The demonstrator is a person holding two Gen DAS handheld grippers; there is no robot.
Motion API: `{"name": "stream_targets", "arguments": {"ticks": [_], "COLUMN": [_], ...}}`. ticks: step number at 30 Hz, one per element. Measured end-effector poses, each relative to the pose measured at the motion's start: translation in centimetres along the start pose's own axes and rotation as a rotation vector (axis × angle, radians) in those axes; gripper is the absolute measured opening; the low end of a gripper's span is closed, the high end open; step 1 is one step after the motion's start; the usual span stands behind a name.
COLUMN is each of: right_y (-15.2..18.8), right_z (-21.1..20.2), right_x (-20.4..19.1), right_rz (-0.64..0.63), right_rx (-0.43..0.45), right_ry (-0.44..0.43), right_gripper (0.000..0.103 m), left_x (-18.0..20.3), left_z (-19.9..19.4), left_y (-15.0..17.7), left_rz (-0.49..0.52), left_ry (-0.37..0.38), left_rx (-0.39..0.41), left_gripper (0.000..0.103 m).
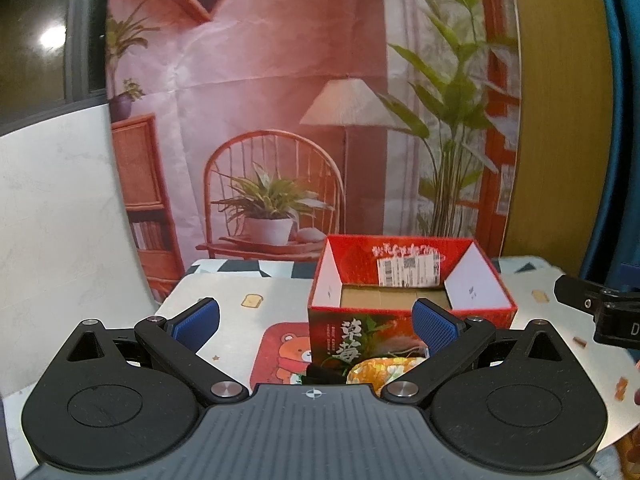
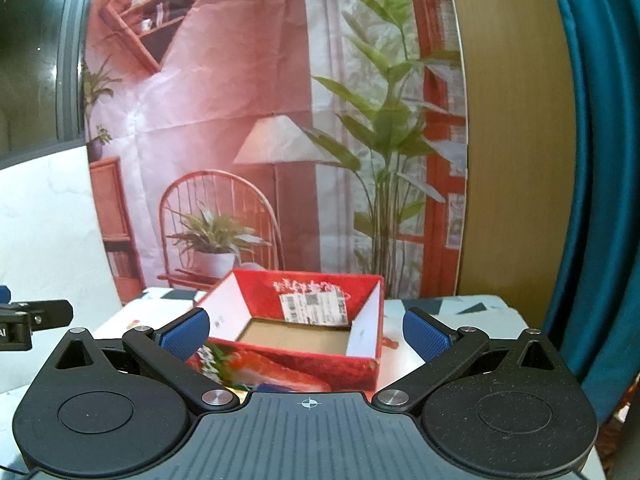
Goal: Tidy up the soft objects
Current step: 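Close the left gripper on the blue package while the right gripper grasps it too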
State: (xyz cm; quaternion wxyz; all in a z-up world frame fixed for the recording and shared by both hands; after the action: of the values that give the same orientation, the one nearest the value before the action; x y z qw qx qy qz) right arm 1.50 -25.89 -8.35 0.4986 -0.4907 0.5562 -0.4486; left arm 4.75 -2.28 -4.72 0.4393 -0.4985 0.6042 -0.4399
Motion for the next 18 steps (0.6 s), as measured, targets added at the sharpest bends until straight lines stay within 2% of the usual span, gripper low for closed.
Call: {"name": "stream_targets", "arguments": {"ticks": [5,11,18], "right_y": [3.5,7.8,11.8], "right_z": [1.6,4.1,6.6], "right_x": [1.7,3.2,4.5], "right_rz": [0.011,0.025,0.079], "right_rx": [-0.025,-0.135,-0.255], "right_ry": [-0.012,0.022,0.035], "right_gripper": [0.103,0.103,0.103], "left_x": [1.5,3.5,4.2], "left_z": [2.6,5.9,8.7], "left_y": [2.1,5.4,8.4], "left_rz": [0.044,0.088,0.068], "left_ry": [0.026,0.059,0.093], "left_rx": [-0.026,-0.093,-0.166], "left_gripper": [0.103,0.103,0.103]}}
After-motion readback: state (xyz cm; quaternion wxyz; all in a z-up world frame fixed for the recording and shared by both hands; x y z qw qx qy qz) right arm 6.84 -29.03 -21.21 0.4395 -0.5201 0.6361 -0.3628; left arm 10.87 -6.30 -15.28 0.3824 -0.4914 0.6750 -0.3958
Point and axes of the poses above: each gripper's, at about its wrist camera, not at the fingertips, and z roughly the way its jaws point, x to its right, y to its underside, the point moved 2 cm from there along z, roughly the way its jaws point, and after that the axes turned 13 degrees about x, right-handed, at the moved point
